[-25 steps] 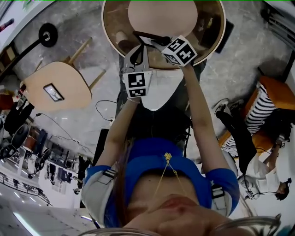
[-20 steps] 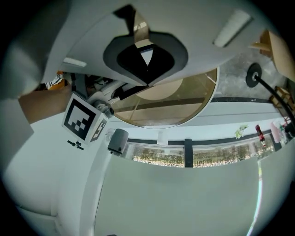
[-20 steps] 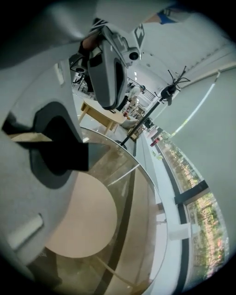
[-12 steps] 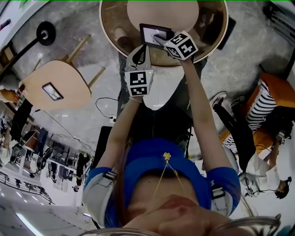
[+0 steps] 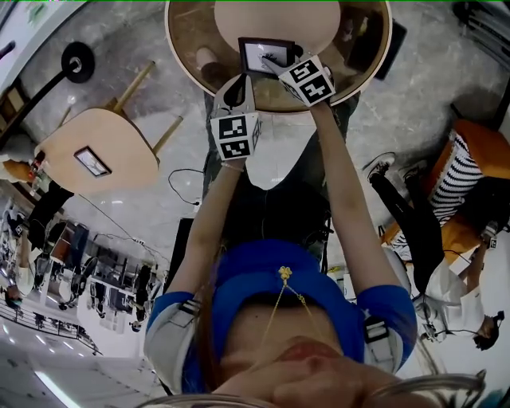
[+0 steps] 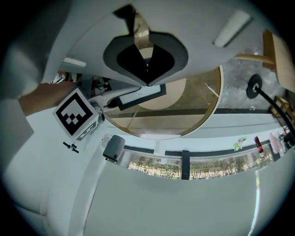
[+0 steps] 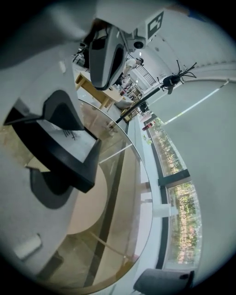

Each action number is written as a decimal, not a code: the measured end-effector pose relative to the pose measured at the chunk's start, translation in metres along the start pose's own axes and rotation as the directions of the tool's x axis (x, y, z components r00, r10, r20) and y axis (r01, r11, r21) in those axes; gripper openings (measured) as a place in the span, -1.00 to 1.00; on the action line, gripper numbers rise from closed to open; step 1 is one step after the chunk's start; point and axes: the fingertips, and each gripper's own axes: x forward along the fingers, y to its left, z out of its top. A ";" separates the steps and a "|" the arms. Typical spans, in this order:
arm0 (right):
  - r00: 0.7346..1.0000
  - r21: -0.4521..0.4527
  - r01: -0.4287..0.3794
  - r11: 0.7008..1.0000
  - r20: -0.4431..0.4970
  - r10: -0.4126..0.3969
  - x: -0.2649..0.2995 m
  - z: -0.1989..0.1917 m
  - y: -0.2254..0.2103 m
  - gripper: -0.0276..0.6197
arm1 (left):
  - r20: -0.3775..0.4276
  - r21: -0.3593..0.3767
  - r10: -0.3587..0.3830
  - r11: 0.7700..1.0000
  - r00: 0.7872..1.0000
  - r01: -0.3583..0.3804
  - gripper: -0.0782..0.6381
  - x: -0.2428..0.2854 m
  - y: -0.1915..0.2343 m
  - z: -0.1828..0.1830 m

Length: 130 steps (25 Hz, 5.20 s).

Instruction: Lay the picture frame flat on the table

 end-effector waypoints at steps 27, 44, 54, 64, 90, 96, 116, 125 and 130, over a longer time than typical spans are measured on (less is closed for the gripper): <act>0.962 0.061 0.264 0.962 -0.088 -0.259 -0.019 -0.026 -0.045 0.32 | -0.058 -0.038 -0.040 0.999 0.998 0.038 -0.79 0.021 -0.008 -0.018; 0.981 -0.128 0.170 0.977 -0.070 -0.180 -0.052 -0.013 0.001 -0.62 | -0.010 0.004 -0.053 0.999 0.999 0.053 -0.79 0.005 -0.028 0.010; 0.993 -0.176 0.097 0.980 -0.047 -0.107 -0.099 0.018 0.041 -0.91 | 0.056 0.027 -0.099 0.995 0.993 0.098 -0.79 -0.028 -0.061 0.052; 0.997 -0.202 0.073 0.977 0.002 -0.074 -0.143 0.056 0.069 -0.91 | 0.102 0.075 -0.126 0.990 0.987 0.119 -0.79 -0.065 -0.087 0.086; 0.829 -0.230 0.267 0.936 0.550 -0.101 -0.328 0.224 0.165 -0.91 | 0.478 0.272 -0.168 0.962 0.862 0.036 -0.78 -0.248 -0.116 0.226; 0.771 -0.261 0.298 0.918 0.633 -0.070 -0.359 0.254 0.194 -0.91 | 0.542 0.274 -0.205 0.960 0.815 0.060 -0.78 -0.289 -0.125 0.253; 0.711 -0.294 0.341 0.893 0.702 -0.041 -0.400 0.282 0.223 -0.91 | 0.603 0.333 -0.255 0.941 0.756 0.052 -0.78 -0.334 -0.145 0.275; 0.726 -0.300 0.343 0.890 0.686 -0.049 -0.399 0.272 0.230 -0.91 | 0.589 0.336 -0.260 0.940 0.765 0.061 -0.78 -0.339 -0.143 0.263; 0.732 -0.306 0.350 0.885 0.679 -0.055 -0.400 0.269 0.236 -0.91 | 0.586 0.344 -0.269 0.937 0.764 0.066 -0.78 -0.343 -0.141 0.258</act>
